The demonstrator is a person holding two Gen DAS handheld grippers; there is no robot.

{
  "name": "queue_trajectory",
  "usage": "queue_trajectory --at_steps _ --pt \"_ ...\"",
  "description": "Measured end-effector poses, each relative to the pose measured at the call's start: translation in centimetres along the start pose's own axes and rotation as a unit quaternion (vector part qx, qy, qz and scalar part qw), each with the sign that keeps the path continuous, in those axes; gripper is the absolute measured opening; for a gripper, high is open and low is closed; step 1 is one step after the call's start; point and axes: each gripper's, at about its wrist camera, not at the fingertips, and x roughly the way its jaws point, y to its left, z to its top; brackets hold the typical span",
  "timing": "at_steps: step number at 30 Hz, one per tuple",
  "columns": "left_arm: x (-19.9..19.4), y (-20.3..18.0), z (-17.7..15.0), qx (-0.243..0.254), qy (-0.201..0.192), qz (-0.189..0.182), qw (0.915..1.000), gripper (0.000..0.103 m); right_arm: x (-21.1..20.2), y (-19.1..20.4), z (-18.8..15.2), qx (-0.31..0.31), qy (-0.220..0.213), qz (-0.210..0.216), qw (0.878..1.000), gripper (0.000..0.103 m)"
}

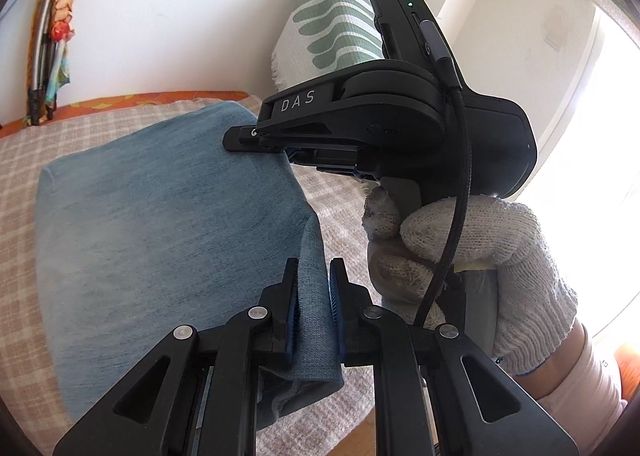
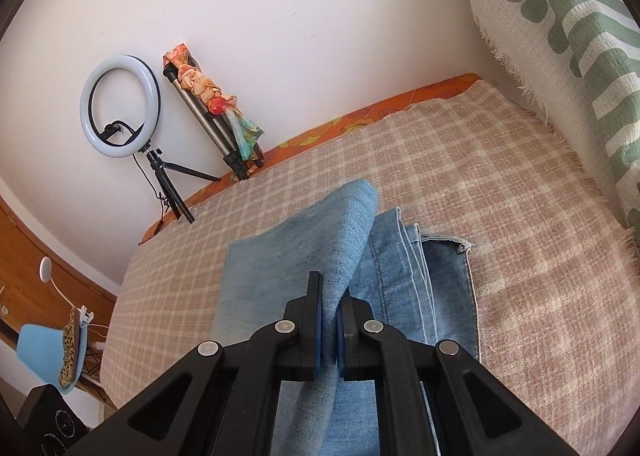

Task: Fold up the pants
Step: 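Lift the jeans edge with both tools and fold it over onto the jeans, then open both tools and release the folded jeans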

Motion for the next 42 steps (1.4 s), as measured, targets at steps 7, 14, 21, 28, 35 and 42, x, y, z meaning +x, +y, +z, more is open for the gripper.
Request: queue_trajectory --at_steps 7,14,21,28,35,42 --pt "2.5 -0.2 0.1 0.006 0.011 0.000 0.9999 0.013 0.9 -1.8 0.3 0.007 0.010 -0.017 1.000 0.003" --pt "4.3 -0.2 -0.4 0.015 0.031 0.009 0.9994 0.013 2.3 -2.8 -0.2 0.003 0.029 -0.036 0.999 0.003" --pt "3.9 -0.9 -1.4 0.030 0.037 0.017 0.9987 0.018 3.4 -3.1 -0.1 0.001 0.037 -0.051 0.998 0.003" --pt "1.2 -0.4 -2.9 0.039 0.032 0.022 0.9985 0.024 3.7 -3.2 -0.3 -0.012 0.042 -0.061 0.997 0.003" --pt "-1.7 0.6 -4.3 0.055 0.024 0.057 0.9966 0.024 3.3 -2.8 -0.4 -0.045 0.038 -0.114 0.992 0.015" --pt "-1.9 3.6 -5.1 0.044 0.024 0.097 0.9940 0.037 0.9 -2.2 -0.4 -0.068 0.021 -0.133 0.989 0.050"
